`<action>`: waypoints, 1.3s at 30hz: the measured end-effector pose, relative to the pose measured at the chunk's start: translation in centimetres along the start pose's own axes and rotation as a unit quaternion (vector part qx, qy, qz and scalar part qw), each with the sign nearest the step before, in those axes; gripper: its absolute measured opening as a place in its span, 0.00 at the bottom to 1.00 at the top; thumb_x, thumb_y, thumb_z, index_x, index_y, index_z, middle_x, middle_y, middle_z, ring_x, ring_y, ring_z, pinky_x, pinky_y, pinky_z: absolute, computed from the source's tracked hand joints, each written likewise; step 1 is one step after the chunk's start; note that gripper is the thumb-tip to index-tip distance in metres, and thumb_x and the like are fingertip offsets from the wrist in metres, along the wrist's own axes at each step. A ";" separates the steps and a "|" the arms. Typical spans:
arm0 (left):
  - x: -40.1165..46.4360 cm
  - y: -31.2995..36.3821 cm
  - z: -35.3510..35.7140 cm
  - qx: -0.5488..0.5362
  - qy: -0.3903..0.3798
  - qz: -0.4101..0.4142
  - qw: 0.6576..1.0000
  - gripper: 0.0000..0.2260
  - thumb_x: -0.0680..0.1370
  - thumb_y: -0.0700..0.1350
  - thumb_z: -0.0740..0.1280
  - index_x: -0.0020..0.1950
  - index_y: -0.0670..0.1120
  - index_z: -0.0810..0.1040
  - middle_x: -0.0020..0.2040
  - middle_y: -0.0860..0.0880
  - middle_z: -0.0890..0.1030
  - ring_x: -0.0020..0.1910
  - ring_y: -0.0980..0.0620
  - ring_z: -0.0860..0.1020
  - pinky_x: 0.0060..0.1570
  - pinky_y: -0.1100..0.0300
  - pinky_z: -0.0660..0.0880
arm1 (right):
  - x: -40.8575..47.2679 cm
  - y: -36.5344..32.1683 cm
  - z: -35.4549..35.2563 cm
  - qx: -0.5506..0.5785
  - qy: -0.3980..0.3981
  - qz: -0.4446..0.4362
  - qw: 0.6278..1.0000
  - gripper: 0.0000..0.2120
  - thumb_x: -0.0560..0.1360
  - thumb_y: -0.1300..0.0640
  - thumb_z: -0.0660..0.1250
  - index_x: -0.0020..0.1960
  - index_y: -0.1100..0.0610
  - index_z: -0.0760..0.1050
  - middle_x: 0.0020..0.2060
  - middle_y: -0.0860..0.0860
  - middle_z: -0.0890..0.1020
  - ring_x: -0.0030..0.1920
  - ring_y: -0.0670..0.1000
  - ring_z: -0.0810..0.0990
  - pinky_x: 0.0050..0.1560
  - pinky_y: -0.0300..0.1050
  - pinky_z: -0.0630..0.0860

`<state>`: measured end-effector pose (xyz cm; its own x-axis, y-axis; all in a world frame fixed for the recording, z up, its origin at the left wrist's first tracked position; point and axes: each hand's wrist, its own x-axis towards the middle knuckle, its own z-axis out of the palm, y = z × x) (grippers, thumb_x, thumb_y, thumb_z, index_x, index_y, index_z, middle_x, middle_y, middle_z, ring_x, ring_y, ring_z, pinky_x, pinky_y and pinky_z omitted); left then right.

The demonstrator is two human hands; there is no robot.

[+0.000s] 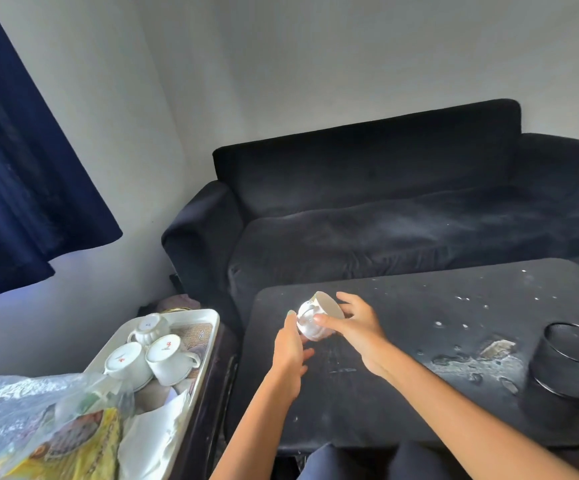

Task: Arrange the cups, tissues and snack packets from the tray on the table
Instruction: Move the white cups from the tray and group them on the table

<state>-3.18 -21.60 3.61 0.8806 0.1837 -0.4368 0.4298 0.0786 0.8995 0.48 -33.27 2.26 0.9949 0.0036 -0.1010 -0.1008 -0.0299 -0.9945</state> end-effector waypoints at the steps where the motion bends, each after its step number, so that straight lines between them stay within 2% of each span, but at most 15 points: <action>1: 0.0 -0.2 0.0 0.025 0.035 0.059 0.997 0.16 0.81 0.56 0.52 0.63 0.51 0.72 0.60 0.52 0.77 0.58 0.51 0.74 0.60 0.54 0.67 | -0.1 0.1 0.0 -0.012 0.014 -0.003 1.000 0.37 0.64 0.55 0.78 0.69 0.53 0.66 0.54 0.46 0.78 0.52 0.46 0.77 0.46 0.36 0.71; 2: 0.0 -0.4 -0.1 0.056 0.067 0.119 0.989 0.15 0.81 0.53 0.54 0.64 0.51 0.71 0.64 0.53 0.74 0.59 0.52 0.73 0.61 0.55 0.67 | -0.1 0.3 0.1 -0.022 0.032 -0.005 0.999 0.36 0.64 0.55 0.78 0.68 0.53 0.67 0.55 0.47 0.77 0.52 0.47 0.76 0.46 0.37 0.72; 4: 0.1 -0.8 -0.4 0.148 0.101 0.208 0.961 0.16 0.80 0.49 0.58 0.67 0.53 0.71 0.68 0.55 0.72 0.63 0.54 0.71 0.65 0.54 0.66 | 0.0 0.6 0.2 -0.054 0.074 -0.016 0.996 0.33 0.63 0.55 0.78 0.65 0.53 0.70 0.59 0.49 0.76 0.55 0.49 0.76 0.52 0.44 0.75; 7: 0.2 -1.1 -0.2 0.303 0.094 0.259 0.912 0.15 0.79 0.49 0.59 0.64 0.58 0.73 0.65 0.58 0.74 0.60 0.55 0.72 0.63 0.53 0.62 | 0.0 1.0 0.4 -0.134 0.120 -0.026 0.983 0.32 0.62 0.51 0.78 0.63 0.51 0.71 0.59 0.48 0.72 0.56 0.51 0.75 0.54 0.48 0.75; 10: 0.3 -1.5 0.3 0.352 0.063 0.247 0.901 0.16 0.79 0.48 0.58 0.65 0.60 0.72 0.62 0.59 0.76 0.54 0.56 0.72 0.57 0.55 0.58 | -0.1 1.6 0.8 -0.205 0.137 -0.029 0.969 0.34 0.63 0.48 0.77 0.65 0.50 0.69 0.60 0.48 0.70 0.61 0.53 0.71 0.54 0.48 0.74; 12: 0.5 -2.2 0.5 0.370 0.054 0.238 0.896 0.18 0.79 0.47 0.57 0.67 0.60 0.70 0.65 0.58 0.75 0.56 0.56 0.72 0.59 0.53 0.60 | -0.1 2.3 1.0 -0.238 0.147 -0.029 0.960 0.32 0.64 0.49 0.75 0.66 0.50 0.69 0.61 0.49 0.70 0.63 0.54 0.69 0.54 0.48 0.73; 14: 0.6 -3.1 0.7 0.381 0.043 0.229 0.894 0.21 0.79 0.44 0.57 0.71 0.58 0.67 0.71 0.56 0.70 0.66 0.53 0.69 0.65 0.49 0.64 | 0.0 3.1 1.0 -0.255 0.159 -0.027 0.953 0.30 0.66 0.50 0.74 0.65 0.50 0.69 0.61 0.49 0.71 0.63 0.54 0.69 0.51 0.47 0.72; 16: 0.6 -4.0 1.4 0.392 0.039 0.214 0.894 0.23 0.79 0.43 0.56 0.74 0.56 0.62 0.77 0.53 0.60 0.73 0.49 0.62 0.68 0.46 0.63 | -0.1 4.0 1.2 -0.261 0.174 -0.022 0.949 0.28 0.67 0.51 0.73 0.64 0.51 0.69 0.61 0.50 0.71 0.62 0.55 0.69 0.49 0.46 0.72; 20: 0.7 -6.3 3.0 0.361 0.041 0.186 0.913 0.26 0.82 0.42 0.52 0.79 0.52 0.50 0.80 0.49 0.49 0.76 0.48 0.58 0.70 0.51 0.62 | -0.1 6.1 1.5 -0.268 0.192 -0.013 0.944 0.28 0.66 0.48 0.74 0.64 0.51 0.70 0.60 0.50 0.72 0.62 0.55 0.70 0.47 0.44 0.70; 21: 0.7 -6.9 3.4 0.338 0.043 0.175 0.924 0.26 0.82 0.43 0.51 0.79 0.49 0.47 0.80 0.49 0.50 0.77 0.48 0.57 0.71 0.52 0.62 | 0.0 6.6 1.4 -0.269 0.189 -0.013 0.944 0.29 0.65 0.48 0.74 0.64 0.51 0.71 0.59 0.50 0.73 0.61 0.55 0.70 0.47 0.45 0.70; 24: 1.3 -8.7 4.1 0.308 0.056 0.117 0.943 0.28 0.81 0.43 0.52 0.78 0.45 0.43 0.76 0.47 0.63 0.73 0.45 0.64 0.71 0.51 0.62 | 0.4 8.5 1.1 -0.283 0.179 -0.009 0.942 0.29 0.64 0.48 0.75 0.62 0.51 0.71 0.58 0.50 0.73 0.60 0.54 0.71 0.48 0.45 0.71; 28: 3.2 -9.5 4.2 0.352 -0.010 0.062 0.934 0.28 0.82 0.43 0.51 0.78 0.41 0.40 0.73 0.43 0.67 0.70 0.42 0.68 0.70 0.51 0.63 | 1.3 10.2 0.9 -0.286 0.170 0.007 0.943 0.30 0.62 0.48 0.76 0.61 0.51 0.72 0.56 0.51 0.73 0.59 0.56 0.71 0.49 0.47 0.72; 30: 4.0 -9.6 4.1 0.360 -0.029 0.058 0.930 0.28 0.82 0.43 0.52 0.78 0.40 0.42 0.71 0.42 0.69 0.68 0.42 0.70 0.68 0.52 0.65 | 1.9 10.6 1.0 -0.288 0.173 0.000 0.942 0.31 0.61 0.48 0.76 0.61 0.51 0.71 0.56 0.51 0.72 0.59 0.56 0.70 0.50 0.47 0.72; 36: 5.6 -10.4 3.8 0.338 -0.029 0.067 0.938 0.28 0.80 0.41 0.54 0.79 0.46 0.48 0.68 0.43 0.73 0.64 0.43 0.73 0.59 0.55 0.69 | 3.1 12.0 1.7 -0.283 0.182 -0.026 0.941 0.31 0.62 0.50 0.77 0.62 0.53 0.71 0.56 0.53 0.72 0.59 0.57 0.69 0.49 0.48 0.70; 39: 6.0 -10.6 3.9 0.317 -0.027 0.073 0.945 0.30 0.80 0.40 0.55 0.79 0.48 0.46 0.65 0.45 0.76 0.61 0.45 0.75 0.52 0.59 0.68 | 3.3 12.4 1.9 -0.270 0.180 -0.032 0.945 0.33 0.63 0.48 0.77 0.64 0.55 0.70 0.57 0.54 0.72 0.60 0.57 0.69 0.49 0.47 0.70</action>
<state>-1.69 -25.12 -8.55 0.9415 0.0959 -0.3231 0.3208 -0.5494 0.7715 2.53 -31.77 -10.42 0.9463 -0.3153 0.0720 -0.1196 -0.5480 -0.8279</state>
